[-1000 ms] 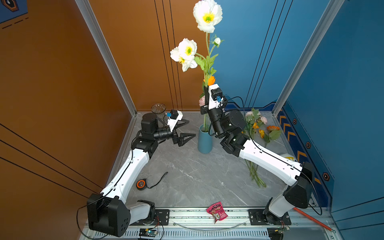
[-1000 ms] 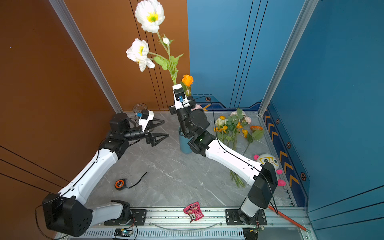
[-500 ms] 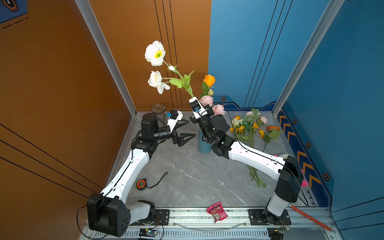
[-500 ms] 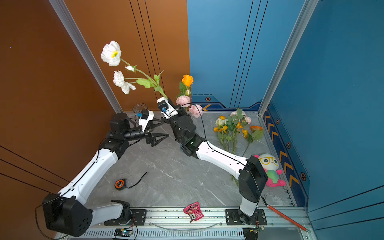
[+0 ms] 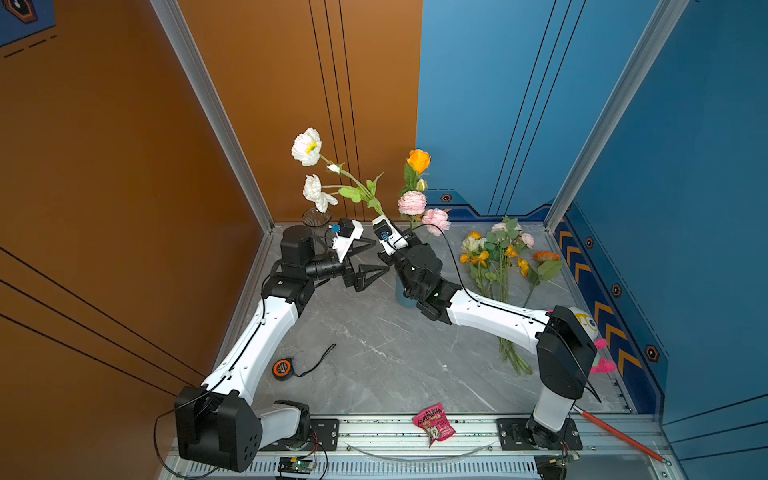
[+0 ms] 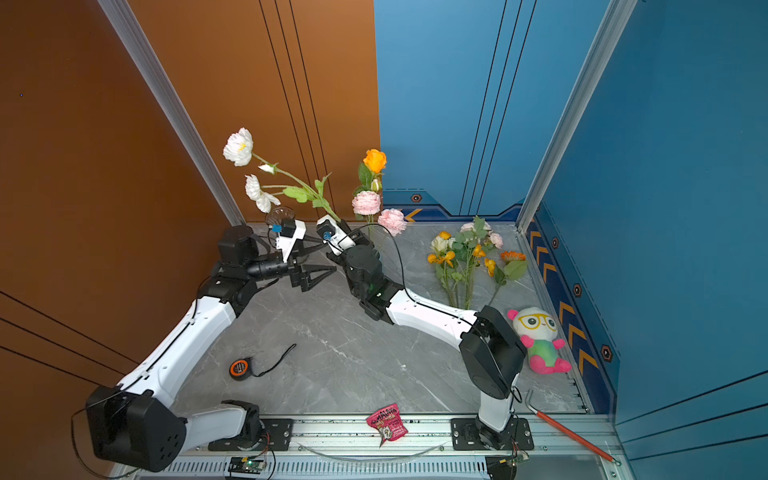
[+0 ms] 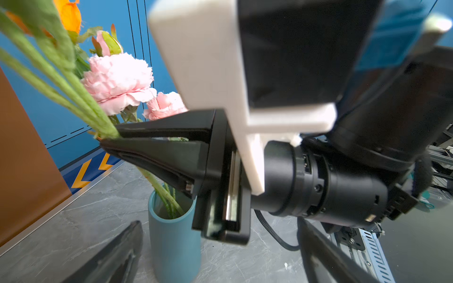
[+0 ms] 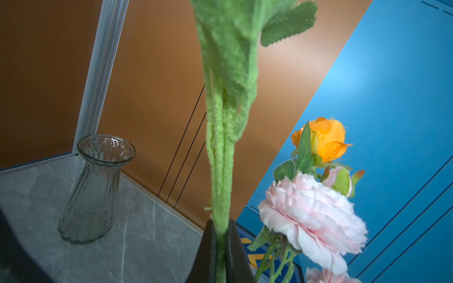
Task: Arrange the flowers into the vase
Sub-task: 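Lower the poppy stems into the blue vase with the right gripper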
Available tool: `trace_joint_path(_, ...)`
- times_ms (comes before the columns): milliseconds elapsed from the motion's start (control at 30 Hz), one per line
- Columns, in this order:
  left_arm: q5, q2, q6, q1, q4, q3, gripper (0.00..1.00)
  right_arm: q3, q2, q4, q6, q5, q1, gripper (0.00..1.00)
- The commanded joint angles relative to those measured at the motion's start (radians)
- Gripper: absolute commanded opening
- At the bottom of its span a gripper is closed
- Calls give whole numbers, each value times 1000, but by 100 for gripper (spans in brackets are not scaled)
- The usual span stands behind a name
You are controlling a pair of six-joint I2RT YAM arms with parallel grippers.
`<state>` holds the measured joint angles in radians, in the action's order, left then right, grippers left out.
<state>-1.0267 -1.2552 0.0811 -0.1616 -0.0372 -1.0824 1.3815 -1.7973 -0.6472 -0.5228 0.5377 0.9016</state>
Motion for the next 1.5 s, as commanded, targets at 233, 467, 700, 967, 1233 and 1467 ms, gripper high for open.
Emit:
trace_joint_path(233, -57, -10, -6, 109, -13, -24, 98, -85, 1, -20, 131, 53, -40, 0)
trace_joint_path(467, -72, -17, -17, 113, -12, -33, 98, -110, -11, -27, 139, 61, -38, 0)
trace_joint_path(700, -74, -17, -23, 104, -11, -37, 98, -140, -9, -28, 156, 96, -34, 8)
trace_joint_path(967, -77, -17, -25, 90, -12, -37, 98, -158, 13, -18, 158, 110, -29, 24)
trace_joint_path(1233, -77, -14, -26, 80, -12, -37, 98, -178, 56, -17, 143, 134, -16, 36)
trace_joint_path(1467, -77, -21, -29, 44, -12, -37, 98, -261, 167, -38, 125, 186, 16, 60)
